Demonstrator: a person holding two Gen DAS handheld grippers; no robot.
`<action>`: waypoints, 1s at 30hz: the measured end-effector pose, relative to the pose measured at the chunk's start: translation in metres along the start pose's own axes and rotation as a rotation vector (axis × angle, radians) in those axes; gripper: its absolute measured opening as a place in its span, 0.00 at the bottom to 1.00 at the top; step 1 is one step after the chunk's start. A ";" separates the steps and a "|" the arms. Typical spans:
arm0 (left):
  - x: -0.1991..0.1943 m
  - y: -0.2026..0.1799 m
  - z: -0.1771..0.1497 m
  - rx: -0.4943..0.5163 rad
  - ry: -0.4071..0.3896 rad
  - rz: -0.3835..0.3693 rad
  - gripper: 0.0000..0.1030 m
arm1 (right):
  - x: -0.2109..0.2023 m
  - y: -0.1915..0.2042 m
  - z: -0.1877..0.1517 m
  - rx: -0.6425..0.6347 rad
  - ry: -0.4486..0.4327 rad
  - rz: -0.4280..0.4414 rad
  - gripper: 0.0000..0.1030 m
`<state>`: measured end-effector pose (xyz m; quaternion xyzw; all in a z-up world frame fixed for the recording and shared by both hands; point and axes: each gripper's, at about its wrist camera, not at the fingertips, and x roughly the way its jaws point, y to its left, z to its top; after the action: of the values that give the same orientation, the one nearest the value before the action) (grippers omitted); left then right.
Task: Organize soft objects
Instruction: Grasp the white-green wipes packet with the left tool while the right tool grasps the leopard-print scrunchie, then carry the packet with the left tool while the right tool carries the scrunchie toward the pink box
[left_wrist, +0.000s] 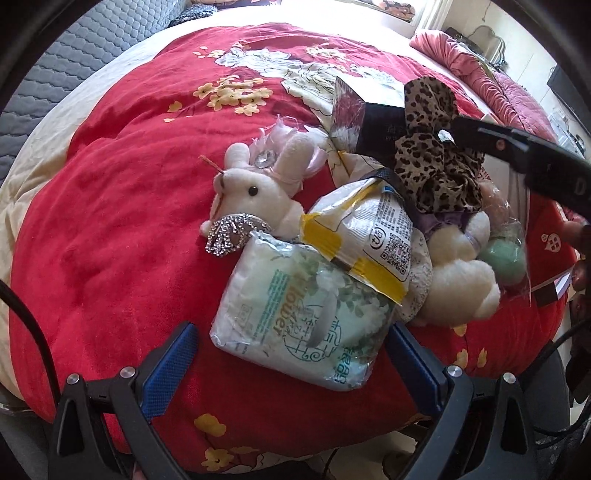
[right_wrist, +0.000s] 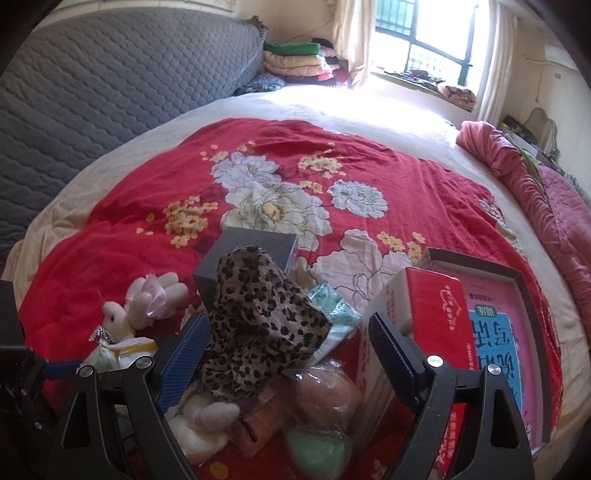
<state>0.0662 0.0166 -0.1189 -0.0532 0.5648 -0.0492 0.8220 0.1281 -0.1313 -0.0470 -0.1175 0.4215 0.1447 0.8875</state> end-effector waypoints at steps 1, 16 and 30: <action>0.000 0.002 0.000 -0.011 -0.004 -0.007 0.98 | 0.008 0.003 0.001 -0.024 0.019 -0.007 0.86; -0.012 0.029 -0.001 -0.109 -0.065 -0.123 0.73 | 0.013 -0.003 -0.002 0.022 -0.017 0.088 0.11; -0.064 0.010 -0.006 -0.076 -0.194 -0.089 0.69 | -0.046 -0.016 -0.003 0.070 -0.138 0.127 0.06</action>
<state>0.0381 0.0356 -0.0631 -0.1136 0.4812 -0.0587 0.8672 0.1042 -0.1548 -0.0113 -0.0493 0.3709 0.1936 0.9069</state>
